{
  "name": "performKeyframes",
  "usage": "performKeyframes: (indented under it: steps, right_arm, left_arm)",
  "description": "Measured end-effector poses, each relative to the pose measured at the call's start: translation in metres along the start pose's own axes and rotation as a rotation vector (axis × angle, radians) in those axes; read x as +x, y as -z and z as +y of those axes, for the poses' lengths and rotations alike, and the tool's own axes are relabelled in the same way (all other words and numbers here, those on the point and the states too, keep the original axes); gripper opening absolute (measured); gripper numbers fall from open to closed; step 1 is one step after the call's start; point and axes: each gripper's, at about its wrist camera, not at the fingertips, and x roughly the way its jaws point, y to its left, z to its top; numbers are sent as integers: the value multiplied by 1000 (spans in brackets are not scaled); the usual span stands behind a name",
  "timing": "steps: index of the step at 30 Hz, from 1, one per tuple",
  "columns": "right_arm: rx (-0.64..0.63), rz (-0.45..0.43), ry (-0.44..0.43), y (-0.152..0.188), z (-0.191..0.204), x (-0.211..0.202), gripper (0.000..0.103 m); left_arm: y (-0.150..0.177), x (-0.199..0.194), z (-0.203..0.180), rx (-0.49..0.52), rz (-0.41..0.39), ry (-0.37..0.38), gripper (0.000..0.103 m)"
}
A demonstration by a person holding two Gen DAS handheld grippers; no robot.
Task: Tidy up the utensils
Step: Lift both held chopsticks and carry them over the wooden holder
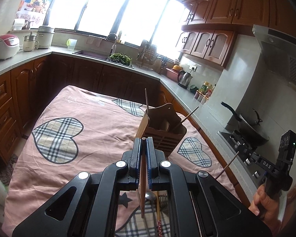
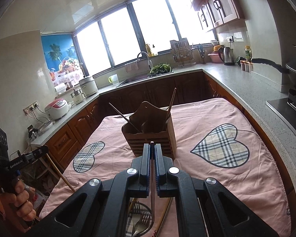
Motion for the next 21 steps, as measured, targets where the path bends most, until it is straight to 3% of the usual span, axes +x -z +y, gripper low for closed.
performKeyframes:
  steps: [13, 21]
  right_arm:
    - [35, -84, -18, -25, -2, 11, 4]
    - [43, -147, -21, -57, -7, 28, 4]
  left_arm:
    - [-38, 14, -5, -56, -106, 17, 4]
    - [-73, 35, -22, -30, -178, 32, 4]
